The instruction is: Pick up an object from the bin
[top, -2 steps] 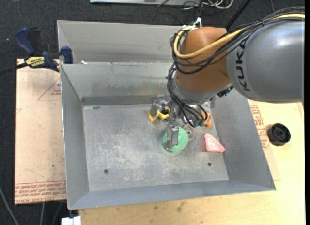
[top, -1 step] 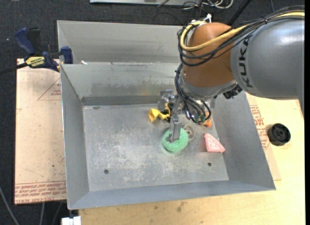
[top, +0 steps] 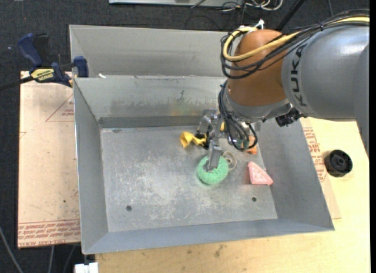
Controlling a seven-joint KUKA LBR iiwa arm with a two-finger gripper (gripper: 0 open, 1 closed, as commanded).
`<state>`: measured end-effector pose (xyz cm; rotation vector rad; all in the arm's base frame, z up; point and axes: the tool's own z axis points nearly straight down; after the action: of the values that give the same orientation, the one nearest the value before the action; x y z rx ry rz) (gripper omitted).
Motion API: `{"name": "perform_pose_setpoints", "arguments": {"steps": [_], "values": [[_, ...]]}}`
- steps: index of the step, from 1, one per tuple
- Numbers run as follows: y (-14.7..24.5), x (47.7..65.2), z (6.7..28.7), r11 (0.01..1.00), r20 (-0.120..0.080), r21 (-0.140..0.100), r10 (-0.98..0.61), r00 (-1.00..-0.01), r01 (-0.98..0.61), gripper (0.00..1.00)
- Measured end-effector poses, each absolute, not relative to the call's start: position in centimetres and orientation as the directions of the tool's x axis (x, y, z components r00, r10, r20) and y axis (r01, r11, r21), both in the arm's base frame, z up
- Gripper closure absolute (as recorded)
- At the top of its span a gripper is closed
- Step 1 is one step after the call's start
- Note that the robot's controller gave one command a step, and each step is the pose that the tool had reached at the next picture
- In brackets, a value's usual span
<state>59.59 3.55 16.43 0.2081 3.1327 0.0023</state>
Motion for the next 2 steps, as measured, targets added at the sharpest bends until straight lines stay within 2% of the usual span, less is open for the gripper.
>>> {"name": "perform_pose_setpoints", "arguments": {"steps": [1, 2], "values": [[2.3, 58.2, 13.8, 0.991, -0.004, 0.001, -0.135, -0.991, -0.135, 0.00], [1.0, 60.8, 7.7, 0.996, 0.000, 0.005, -0.087, -0.996, -0.087, 1.00]]}}
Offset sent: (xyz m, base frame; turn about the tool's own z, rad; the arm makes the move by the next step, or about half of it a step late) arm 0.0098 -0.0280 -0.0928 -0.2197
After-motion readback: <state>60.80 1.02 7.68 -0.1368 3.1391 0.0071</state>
